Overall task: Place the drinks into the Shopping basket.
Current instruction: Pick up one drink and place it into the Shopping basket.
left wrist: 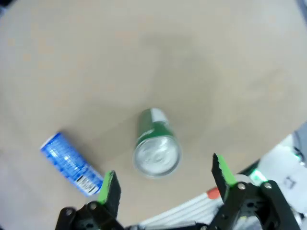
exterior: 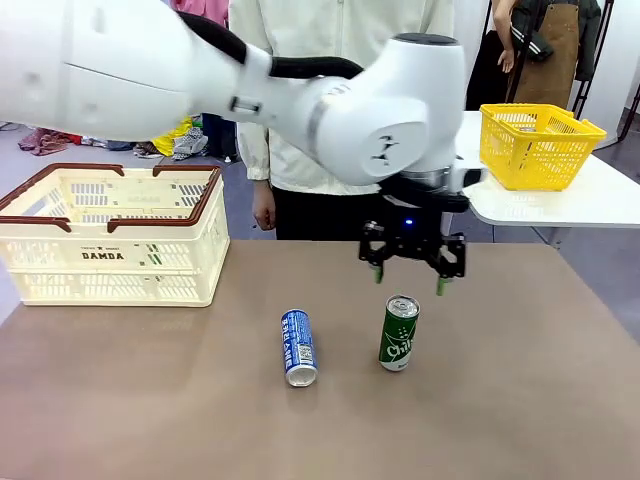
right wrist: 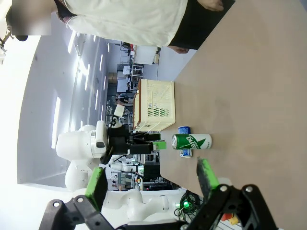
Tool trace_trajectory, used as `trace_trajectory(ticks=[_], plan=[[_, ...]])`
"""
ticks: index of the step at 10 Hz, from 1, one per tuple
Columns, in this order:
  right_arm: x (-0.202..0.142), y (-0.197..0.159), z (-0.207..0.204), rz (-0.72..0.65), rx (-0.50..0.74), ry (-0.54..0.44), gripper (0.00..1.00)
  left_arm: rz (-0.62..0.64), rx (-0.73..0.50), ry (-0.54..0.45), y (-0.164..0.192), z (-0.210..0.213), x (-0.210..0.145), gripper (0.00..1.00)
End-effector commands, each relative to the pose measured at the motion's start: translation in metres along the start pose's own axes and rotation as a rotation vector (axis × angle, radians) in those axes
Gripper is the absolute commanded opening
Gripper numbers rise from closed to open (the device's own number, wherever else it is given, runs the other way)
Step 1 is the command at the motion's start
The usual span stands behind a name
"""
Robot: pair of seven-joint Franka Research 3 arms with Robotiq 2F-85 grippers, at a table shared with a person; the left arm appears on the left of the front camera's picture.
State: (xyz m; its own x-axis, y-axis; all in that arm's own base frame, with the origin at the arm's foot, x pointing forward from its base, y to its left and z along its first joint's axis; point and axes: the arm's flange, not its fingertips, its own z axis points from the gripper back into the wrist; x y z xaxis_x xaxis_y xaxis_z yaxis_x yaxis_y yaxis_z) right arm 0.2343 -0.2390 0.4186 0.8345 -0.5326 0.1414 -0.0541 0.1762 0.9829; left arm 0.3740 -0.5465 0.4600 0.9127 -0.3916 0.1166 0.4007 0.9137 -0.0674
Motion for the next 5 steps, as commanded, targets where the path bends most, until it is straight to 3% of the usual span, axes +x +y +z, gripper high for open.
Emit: trace_trajectory(ticks=[1, 5], plan=[[-0.0008, 0.0003, 0.0020, 0.021, 0.006, 0.007, 1.00, 0.000, 0.015, -0.030, 0.0170, 0.0095, -0.0139, 1.00], [-0.0008, 0.0003, 0.0020, 0.021, 0.006, 0.007, 1.00, 0.000, 0.015, -0.030, 0.0170, 0.0095, -0.0139, 1.00]])
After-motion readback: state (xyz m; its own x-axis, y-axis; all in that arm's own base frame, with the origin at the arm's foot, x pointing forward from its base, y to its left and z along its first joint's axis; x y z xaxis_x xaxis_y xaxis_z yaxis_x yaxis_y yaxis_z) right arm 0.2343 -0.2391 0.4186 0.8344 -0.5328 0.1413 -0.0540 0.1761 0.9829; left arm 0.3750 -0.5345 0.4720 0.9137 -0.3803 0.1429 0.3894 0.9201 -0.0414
